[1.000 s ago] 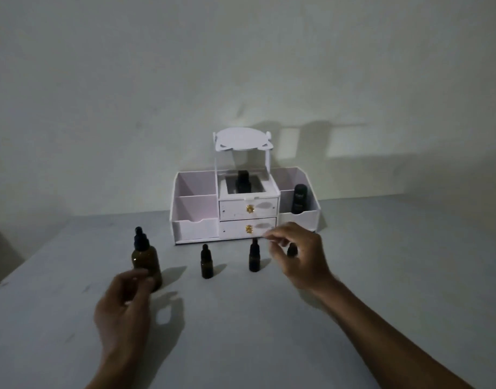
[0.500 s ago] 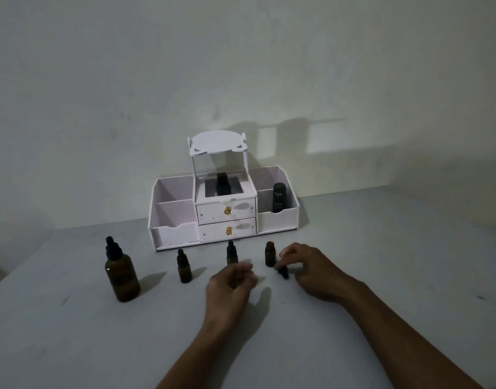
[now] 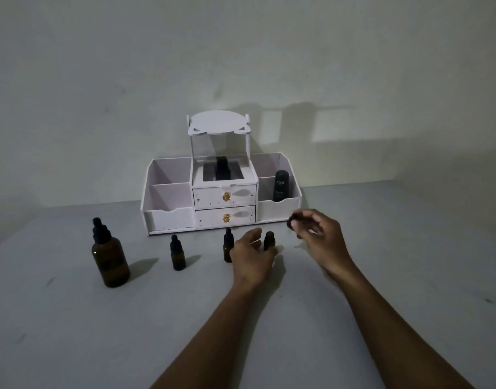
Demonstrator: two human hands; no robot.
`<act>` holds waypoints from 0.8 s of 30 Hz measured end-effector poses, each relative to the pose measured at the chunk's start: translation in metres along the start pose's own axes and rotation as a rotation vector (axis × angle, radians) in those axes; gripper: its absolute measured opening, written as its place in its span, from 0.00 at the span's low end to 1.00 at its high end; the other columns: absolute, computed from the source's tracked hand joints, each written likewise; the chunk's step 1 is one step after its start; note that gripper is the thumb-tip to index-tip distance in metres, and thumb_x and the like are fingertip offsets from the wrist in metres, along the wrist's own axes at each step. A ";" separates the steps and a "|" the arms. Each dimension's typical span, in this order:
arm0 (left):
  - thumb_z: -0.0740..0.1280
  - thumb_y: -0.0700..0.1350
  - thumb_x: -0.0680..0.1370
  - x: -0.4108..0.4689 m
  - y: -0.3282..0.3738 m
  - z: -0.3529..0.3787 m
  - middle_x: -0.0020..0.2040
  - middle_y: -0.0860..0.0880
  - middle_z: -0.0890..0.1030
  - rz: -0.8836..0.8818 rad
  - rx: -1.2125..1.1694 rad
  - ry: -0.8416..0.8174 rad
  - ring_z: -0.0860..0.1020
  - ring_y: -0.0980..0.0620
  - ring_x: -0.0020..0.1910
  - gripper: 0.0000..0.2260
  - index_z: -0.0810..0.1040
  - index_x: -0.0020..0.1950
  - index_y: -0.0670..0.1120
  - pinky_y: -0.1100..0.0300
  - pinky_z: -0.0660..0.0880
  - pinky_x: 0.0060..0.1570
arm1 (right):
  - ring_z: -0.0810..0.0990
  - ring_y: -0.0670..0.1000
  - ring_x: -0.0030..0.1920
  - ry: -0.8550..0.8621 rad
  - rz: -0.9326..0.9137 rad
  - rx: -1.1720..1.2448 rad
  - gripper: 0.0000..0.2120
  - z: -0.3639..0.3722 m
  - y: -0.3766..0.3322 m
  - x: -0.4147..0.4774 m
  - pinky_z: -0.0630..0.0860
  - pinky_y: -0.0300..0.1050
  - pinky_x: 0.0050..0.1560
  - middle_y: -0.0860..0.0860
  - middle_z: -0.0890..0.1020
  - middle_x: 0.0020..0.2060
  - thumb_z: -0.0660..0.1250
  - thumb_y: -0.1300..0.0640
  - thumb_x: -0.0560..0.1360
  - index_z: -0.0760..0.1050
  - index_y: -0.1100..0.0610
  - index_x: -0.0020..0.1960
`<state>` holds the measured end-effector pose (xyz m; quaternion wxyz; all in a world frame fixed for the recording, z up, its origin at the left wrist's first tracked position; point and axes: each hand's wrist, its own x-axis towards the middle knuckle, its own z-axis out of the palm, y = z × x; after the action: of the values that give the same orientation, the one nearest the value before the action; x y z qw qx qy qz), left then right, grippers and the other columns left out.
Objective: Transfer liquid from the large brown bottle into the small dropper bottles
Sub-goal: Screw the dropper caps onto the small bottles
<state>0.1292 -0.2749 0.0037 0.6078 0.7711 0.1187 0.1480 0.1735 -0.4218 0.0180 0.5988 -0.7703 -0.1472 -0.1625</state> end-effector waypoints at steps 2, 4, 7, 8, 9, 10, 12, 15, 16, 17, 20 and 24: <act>0.74 0.37 0.74 0.004 -0.002 -0.001 0.67 0.44 0.79 0.000 0.013 -0.006 0.78 0.50 0.64 0.26 0.75 0.71 0.41 0.63 0.72 0.61 | 0.85 0.51 0.47 0.037 0.070 0.165 0.10 0.008 -0.009 0.009 0.83 0.45 0.50 0.53 0.85 0.47 0.70 0.62 0.77 0.80 0.58 0.57; 0.74 0.36 0.74 0.006 -0.005 -0.001 0.64 0.46 0.82 0.021 0.035 -0.019 0.80 0.52 0.62 0.23 0.78 0.69 0.42 0.63 0.73 0.62 | 0.86 0.49 0.43 0.032 0.082 0.236 0.10 0.016 -0.013 0.015 0.83 0.44 0.48 0.55 0.86 0.45 0.70 0.63 0.76 0.81 0.61 0.58; 0.73 0.35 0.74 0.005 -0.006 0.000 0.58 0.50 0.84 0.040 0.009 -0.031 0.82 0.54 0.57 0.18 0.81 0.64 0.44 0.66 0.75 0.58 | 0.86 0.52 0.43 0.021 0.090 0.202 0.09 0.027 -0.007 0.017 0.83 0.50 0.51 0.55 0.86 0.45 0.71 0.63 0.76 0.81 0.61 0.56; 0.73 0.35 0.75 0.005 -0.006 0.000 0.56 0.51 0.85 0.051 0.002 -0.031 0.82 0.57 0.53 0.17 0.82 0.63 0.44 0.71 0.74 0.52 | 0.86 0.53 0.45 0.012 0.091 0.189 0.08 0.031 -0.004 0.017 0.83 0.52 0.53 0.55 0.86 0.45 0.71 0.63 0.76 0.82 0.59 0.55; 0.72 0.34 0.75 0.004 -0.007 0.000 0.53 0.52 0.84 0.063 -0.001 -0.031 0.81 0.61 0.48 0.16 0.83 0.62 0.44 0.76 0.73 0.46 | 0.86 0.54 0.46 0.001 0.085 0.156 0.08 0.033 0.000 0.017 0.83 0.53 0.54 0.54 0.86 0.45 0.72 0.62 0.75 0.82 0.58 0.54; 0.71 0.34 0.75 0.004 -0.006 0.001 0.50 0.54 0.84 0.080 -0.003 -0.029 0.80 0.64 0.43 0.15 0.83 0.60 0.45 0.80 0.71 0.39 | 0.85 0.53 0.48 -0.017 0.066 0.101 0.08 0.035 0.003 0.016 0.83 0.52 0.55 0.53 0.86 0.46 0.72 0.62 0.75 0.83 0.57 0.54; 0.70 0.34 0.75 0.003 -0.006 0.000 0.44 0.57 0.83 0.112 0.002 -0.028 0.80 0.66 0.37 0.13 0.85 0.55 0.47 0.79 0.71 0.33 | 0.84 0.49 0.50 -0.050 0.006 -0.037 0.07 0.038 0.006 0.011 0.82 0.46 0.55 0.49 0.86 0.47 0.73 0.60 0.75 0.83 0.55 0.53; 0.71 0.34 0.75 0.006 -0.006 -0.005 0.44 0.56 0.84 0.116 0.019 -0.050 0.81 0.66 0.39 0.13 0.85 0.56 0.47 0.75 0.77 0.40 | 0.83 0.47 0.48 -0.035 -0.051 -0.127 0.07 0.042 0.007 0.006 0.81 0.42 0.52 0.48 0.86 0.45 0.74 0.58 0.74 0.84 0.55 0.52; 0.71 0.33 0.75 0.006 -0.006 -0.006 0.43 0.57 0.84 0.112 0.017 -0.060 0.81 0.66 0.38 0.13 0.85 0.56 0.46 0.75 0.77 0.40 | 0.83 0.46 0.48 -0.032 -0.058 -0.128 0.07 0.042 0.008 0.004 0.81 0.42 0.51 0.48 0.85 0.45 0.74 0.58 0.74 0.83 0.55 0.51; 0.71 0.33 0.75 0.006 -0.006 -0.006 0.42 0.57 0.84 0.109 0.012 -0.064 0.81 0.67 0.36 0.13 0.85 0.55 0.46 0.75 0.76 0.38 | 0.83 0.47 0.47 -0.031 -0.058 -0.120 0.07 0.042 0.009 0.003 0.81 0.42 0.50 0.48 0.85 0.45 0.75 0.58 0.73 0.83 0.54 0.51; 0.72 0.33 0.74 0.008 -0.007 -0.006 0.45 0.56 0.85 0.103 0.005 -0.073 0.82 0.65 0.37 0.14 0.85 0.56 0.47 0.74 0.77 0.38 | 0.83 0.47 0.46 -0.026 -0.054 -0.095 0.08 0.043 0.013 0.002 0.82 0.41 0.50 0.49 0.84 0.43 0.76 0.57 0.72 0.81 0.54 0.50; 0.74 0.35 0.74 0.011 -0.007 -0.008 0.52 0.53 0.86 0.098 0.026 -0.095 0.83 0.60 0.47 0.15 0.85 0.59 0.47 0.66 0.81 0.52 | 0.83 0.48 0.47 -0.015 -0.067 -0.114 0.12 0.041 0.016 0.001 0.82 0.40 0.49 0.50 0.84 0.44 0.76 0.53 0.72 0.79 0.56 0.50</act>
<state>0.1368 -0.2617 -0.0005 0.5947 0.7900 0.0537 0.1395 0.1839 -0.3860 -0.0055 0.5472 -0.7989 -0.1679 -0.1847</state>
